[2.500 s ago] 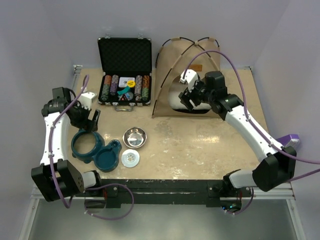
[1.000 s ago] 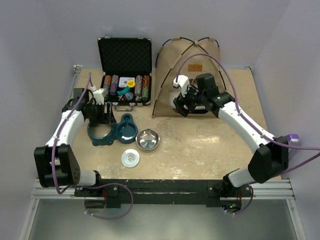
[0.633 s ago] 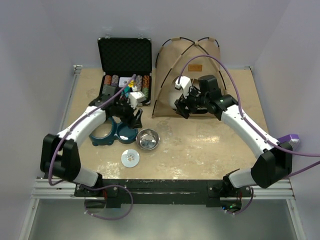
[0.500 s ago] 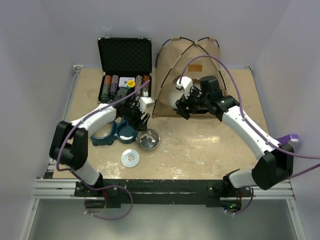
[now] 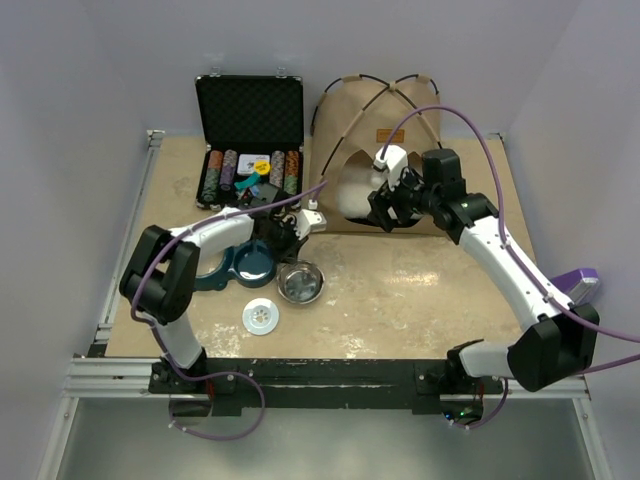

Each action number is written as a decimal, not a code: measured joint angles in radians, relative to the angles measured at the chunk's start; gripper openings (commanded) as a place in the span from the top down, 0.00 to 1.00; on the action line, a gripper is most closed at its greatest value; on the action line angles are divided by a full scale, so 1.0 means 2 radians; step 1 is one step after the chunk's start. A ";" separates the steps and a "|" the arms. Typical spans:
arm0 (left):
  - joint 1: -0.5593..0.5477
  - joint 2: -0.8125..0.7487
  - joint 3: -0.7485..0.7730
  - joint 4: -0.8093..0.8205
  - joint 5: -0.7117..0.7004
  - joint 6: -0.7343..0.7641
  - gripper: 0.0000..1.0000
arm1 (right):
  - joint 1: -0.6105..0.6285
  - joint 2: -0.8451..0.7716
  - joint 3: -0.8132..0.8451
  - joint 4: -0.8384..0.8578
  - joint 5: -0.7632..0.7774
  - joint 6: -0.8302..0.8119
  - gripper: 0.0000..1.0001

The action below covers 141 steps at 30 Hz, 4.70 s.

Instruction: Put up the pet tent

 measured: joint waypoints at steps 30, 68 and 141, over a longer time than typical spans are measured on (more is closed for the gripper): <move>0.435 -0.078 0.097 -0.223 0.028 0.122 0.76 | 0.000 0.001 -0.008 -0.010 -0.015 -0.003 0.21; 0.031 -0.194 -0.044 -0.374 0.098 0.445 0.18 | 0.000 -0.014 -0.022 -0.025 -0.019 -0.024 0.20; 0.141 -0.084 0.125 -0.377 0.121 0.286 1.00 | 0.000 -0.032 -0.028 -0.046 -0.026 -0.051 0.22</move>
